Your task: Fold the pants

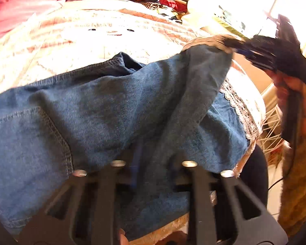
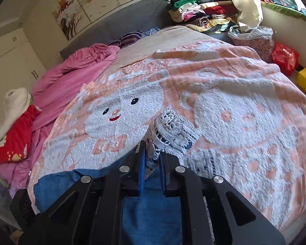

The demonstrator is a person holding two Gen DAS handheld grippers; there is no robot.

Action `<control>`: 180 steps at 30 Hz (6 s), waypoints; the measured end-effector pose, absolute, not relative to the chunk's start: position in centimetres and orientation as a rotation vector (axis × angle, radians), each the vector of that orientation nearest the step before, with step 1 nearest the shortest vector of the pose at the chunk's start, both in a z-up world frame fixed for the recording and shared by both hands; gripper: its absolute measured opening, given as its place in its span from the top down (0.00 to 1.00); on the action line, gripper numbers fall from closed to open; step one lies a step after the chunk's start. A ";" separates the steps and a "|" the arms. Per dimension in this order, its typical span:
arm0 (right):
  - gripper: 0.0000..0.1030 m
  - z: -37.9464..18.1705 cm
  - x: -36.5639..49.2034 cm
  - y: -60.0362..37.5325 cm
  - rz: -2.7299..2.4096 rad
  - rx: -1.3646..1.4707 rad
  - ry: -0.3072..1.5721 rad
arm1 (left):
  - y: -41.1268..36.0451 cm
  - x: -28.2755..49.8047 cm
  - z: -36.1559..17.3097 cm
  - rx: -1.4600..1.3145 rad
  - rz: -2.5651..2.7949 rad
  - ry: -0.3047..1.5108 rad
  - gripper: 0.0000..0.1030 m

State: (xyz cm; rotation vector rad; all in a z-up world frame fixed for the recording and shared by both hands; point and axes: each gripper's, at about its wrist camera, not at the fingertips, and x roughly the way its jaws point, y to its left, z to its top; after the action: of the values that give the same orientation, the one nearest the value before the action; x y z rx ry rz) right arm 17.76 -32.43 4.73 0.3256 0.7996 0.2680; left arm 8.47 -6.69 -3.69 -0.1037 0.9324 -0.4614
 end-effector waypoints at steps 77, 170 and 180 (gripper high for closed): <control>0.53 -3.8 5.1 -30.5 0.291 0.128 1.045 | -7.5 0.9 -0.5 0.022 -0.544 0.884 0.94; 0.55 -3.1 22.0 -37.0 0.374 0.289 0.996 | -5.9 21.7 -4.2 -0.016 -0.441 0.986 0.93; 0.80 0.9 19.4 -36.6 0.445 0.235 0.815 | -6.1 21.4 -4.0 0.000 -0.426 0.957 0.93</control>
State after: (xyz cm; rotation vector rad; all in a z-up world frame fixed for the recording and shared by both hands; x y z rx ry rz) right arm 19.39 -36.63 0.93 0.2346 0.8148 0.4450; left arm 21.38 -6.08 -4.05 -0.0002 0.9568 -0.4255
